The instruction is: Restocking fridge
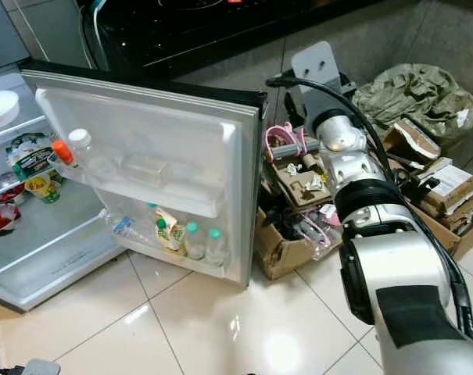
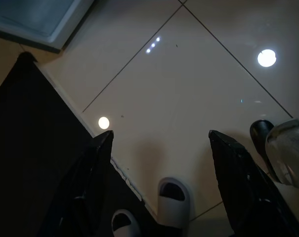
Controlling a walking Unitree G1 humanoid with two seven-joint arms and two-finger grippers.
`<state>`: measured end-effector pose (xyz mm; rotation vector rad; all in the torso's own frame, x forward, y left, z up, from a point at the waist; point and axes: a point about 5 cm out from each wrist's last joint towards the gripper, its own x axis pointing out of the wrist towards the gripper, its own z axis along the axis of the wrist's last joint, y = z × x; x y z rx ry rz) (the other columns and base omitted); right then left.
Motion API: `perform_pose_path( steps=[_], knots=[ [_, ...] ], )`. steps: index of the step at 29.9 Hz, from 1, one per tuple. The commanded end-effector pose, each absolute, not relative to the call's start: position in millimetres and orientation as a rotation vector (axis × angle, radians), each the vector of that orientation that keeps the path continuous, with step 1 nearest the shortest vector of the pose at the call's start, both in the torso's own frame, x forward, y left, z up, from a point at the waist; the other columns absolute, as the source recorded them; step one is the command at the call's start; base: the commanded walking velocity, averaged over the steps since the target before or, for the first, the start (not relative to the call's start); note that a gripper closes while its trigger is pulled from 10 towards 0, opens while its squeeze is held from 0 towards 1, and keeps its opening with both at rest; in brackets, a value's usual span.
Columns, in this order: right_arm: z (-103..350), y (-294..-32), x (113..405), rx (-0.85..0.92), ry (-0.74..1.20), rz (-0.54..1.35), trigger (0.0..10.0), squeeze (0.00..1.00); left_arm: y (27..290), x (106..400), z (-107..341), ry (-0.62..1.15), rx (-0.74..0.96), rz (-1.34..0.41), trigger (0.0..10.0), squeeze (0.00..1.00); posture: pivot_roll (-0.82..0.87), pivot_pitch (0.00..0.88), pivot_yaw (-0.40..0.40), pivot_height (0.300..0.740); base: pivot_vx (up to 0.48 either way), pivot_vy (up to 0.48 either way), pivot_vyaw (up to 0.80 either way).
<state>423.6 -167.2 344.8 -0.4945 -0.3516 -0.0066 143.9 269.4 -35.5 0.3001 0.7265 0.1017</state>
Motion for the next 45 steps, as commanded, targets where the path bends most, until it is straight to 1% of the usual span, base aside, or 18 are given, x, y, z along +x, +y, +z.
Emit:
perform_pose_path(
  steps=[1,7,8,14,16,19,21,24,26,27,28,30,31,34,36,38,42,45],
  knots=[
    [347,-150,424,-0.517,-0.370,0.038,10.0,0.00,275,131,-41,0.775,0.302,0.123,10.0,0.00,0.07,0.248,0.090,0.710,0.000,0.000,0.00],
    [336,-129,424,-0.521,-0.353,0.186,10.0,0.00,278,128,-41,0.780,0.299,0.142,10.0,0.00,0.08,0.245,0.087,0.710,0.000,0.000,0.00],
    [331,-118,423,-0.532,-0.357,0.269,10.0,0.00,280,126,-41,0.781,0.300,0.147,10.0,0.00,0.08,0.243,0.088,0.710,0.000,0.000,0.00],
    [320,-95,418,-0.502,-0.357,0.483,10.0,0.00,286,122,-40,0.784,0.303,0.155,10.0,0.00,0.08,0.240,0.089,0.710,0.000,0.000,0.00],
    [312,-85,415,-0.488,-0.341,0.618,10.0,0.00,288,120,-39,0.786,0.306,0.152,10.0,0.00,0.08,0.240,0.089,0.710,0.000,0.000,0.00],
    [294,-61,402,-0.418,-0.305,0.932,10.0,0.00,294,108,-37,0.782,0.348,0.133,10.0,0.00,0.07,0.243,0.092,0.710,0.000,0.000,0.00],
    [289,-50,395,-0.382,-0.305,1.038,10.0,0.00,295,106,-31,0.718,0.422,0.083,10.0,0.00,0.07,0.243,0.092,0.710,0.000,0.000,0.00],
    [281,-19,376,-0.350,-0.345,1.214,10.0,0.00,282,101,-20,0.649,0.410,-0.054,10.0,0.00,0.06,0.247,0.094,0.710,0.000,0.000,0.00],
    [279,-12,370,-0.343,-0.358,1.258,10.0,0.00,279,100,-15,0.627,0.410,-0.093,10.0,0.00,0.06,0.247,0.094,0.710,0.000,0.000,0.00],
    [280,10,347,-0.302,-0.410,1.374,10.0,0.00,274,106,5,0.549,0.438,-0.182,10.0,0.00,0.07,0.257,0.101,0.710,0.000,0.000,0.00],
    [280,10,347,-0.302,-0.410,1.374,10.0,0.00,274,106,5,0.549,0.438,-0.182,10.0,0.00,0.07,0.257,0.101,0.710,0.000,0.000,0.00],
    [288,26,324,-0.241,-0.461,1.490,10.0,0.00,272,109,18,0.546,0.416,-0.282,10.0,0.00,0.07,0.257,0.101,0.710,0.000,0.000,0.00],
    [288,26,324,-0.241,-0.461,1.490,10.0,0.00,272,109,18,0.546,0.416,-0.282,10.0,0.00,0.07,0.257,0.101,0.710,0.000,0.000,0.00],
    [315,28,284,-0.044,-0.489,1.757,10.0,0.00,280,92,28,0.666,0.321,-0.466,10.0,0.00,0.07,0.259,0.114,0.710,0.000,0.000,0.00],
    [318,22,282,-0.032,-0.487,1.775,10.0,0.00,288,84,27,0.714,0.319,-0.495,10.0,0.00,0.07,0.261,0.115,0.710,0.000,0.000,0.00],
    [319,19,283,-0.033,-0.486,1.769,10.0,0.00,293,79,27,0.743,0.322,-0.507,10.0,0.00,0.07,0.261,0.115,0.710,0.000,0.000,0.00],
    [296,-1,312,-0.134,-0.409,1.564,10.0,0.00,301,60,24,0.817,0.327,-0.529,10.0,0.00,0.06,0.266,0.109,0.710,0.000,0.000,0.00],
    [289,-9,315,-0.139,-0.381,1.530,10.0,0.00,303,58,23,0.801,0.344,-0.493,10.0,0.00,0.06,0.266,0.105,0.710,0.000,0.000,0.00]
  ],
)
